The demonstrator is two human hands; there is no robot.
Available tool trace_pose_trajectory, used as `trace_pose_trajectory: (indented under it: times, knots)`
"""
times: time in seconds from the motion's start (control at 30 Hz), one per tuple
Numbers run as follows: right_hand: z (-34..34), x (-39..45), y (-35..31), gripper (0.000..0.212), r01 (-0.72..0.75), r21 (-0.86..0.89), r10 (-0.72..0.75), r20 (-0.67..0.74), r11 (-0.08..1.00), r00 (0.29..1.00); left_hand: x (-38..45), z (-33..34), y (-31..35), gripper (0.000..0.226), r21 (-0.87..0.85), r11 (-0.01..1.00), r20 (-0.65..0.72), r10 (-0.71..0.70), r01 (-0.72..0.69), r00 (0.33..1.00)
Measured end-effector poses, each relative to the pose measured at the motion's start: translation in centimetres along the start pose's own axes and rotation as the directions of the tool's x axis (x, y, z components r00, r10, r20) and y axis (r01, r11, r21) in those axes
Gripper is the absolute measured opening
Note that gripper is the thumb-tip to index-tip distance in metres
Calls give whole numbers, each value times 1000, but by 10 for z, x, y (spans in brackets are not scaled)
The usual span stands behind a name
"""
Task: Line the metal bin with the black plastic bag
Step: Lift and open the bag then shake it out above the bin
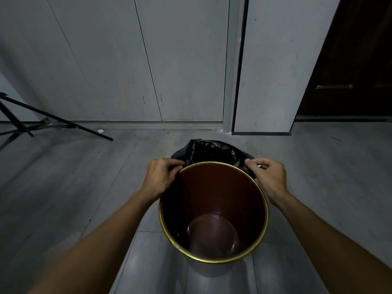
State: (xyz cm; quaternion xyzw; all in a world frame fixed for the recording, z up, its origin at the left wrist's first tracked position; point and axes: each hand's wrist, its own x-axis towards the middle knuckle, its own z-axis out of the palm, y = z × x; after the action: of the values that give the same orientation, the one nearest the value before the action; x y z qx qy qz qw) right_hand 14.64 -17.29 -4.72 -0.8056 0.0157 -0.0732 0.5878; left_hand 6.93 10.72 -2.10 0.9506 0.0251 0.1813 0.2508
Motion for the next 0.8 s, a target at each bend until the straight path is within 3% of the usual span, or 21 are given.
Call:
trace_pose_trajectory:
  times: [0.03, 0.13, 0.23, 0.3, 0.37, 0.47, 0.53, 0.67, 0.8]
  knots:
    - [0, -1, -2, 15, -33, 34, 33, -1, 999, 999, -1, 0, 3, 25, -40, 999, -18, -6, 5, 1000]
    - [-2, -1, -10, 51, -115, 55, 114, 34, 992, 993, 0, -2, 12, 58, -158, 987, -39, -45, 38, 998]
    - [-4, 0, -20, 88, -113, -28, 116, 122, 993, 986, 2, -7, 19, 84, -324, 940, -38, -127, 108, 991]
    - [-4, 1, -28, 101, -73, -126, 93, 162, 989, 982, 2, -10, 19, 93, -426, 887, 2, -194, 176, 981]
    - [-5, -1, -35, 98, -25, -187, 65, 208, 982, 976, 0, -14, 17, 94, -474, 848, 32, -253, 237, 967]
    - [-7, -4, -44, 56, 24, -247, 40, 253, 969, 967, -2, -18, 9, 100, -474, 811, 108, -333, 342, 937]
    - [-8, -7, -47, 46, 51, -283, 23, 252, 958, 968, -5, -20, 6, 95, -372, 857, 153, -324, 358, 934]
    - [-4, -13, -56, 50, 234, -382, -117, 306, 894, 945, -13, -28, 6, 42, -77, 991, 147, -98, 110, 984]
    - [7, -23, -75, 79, 321, -311, -208, 345, 895, 915, -19, -31, 1, 29, 77, 988, 139, 123, -135, 983]
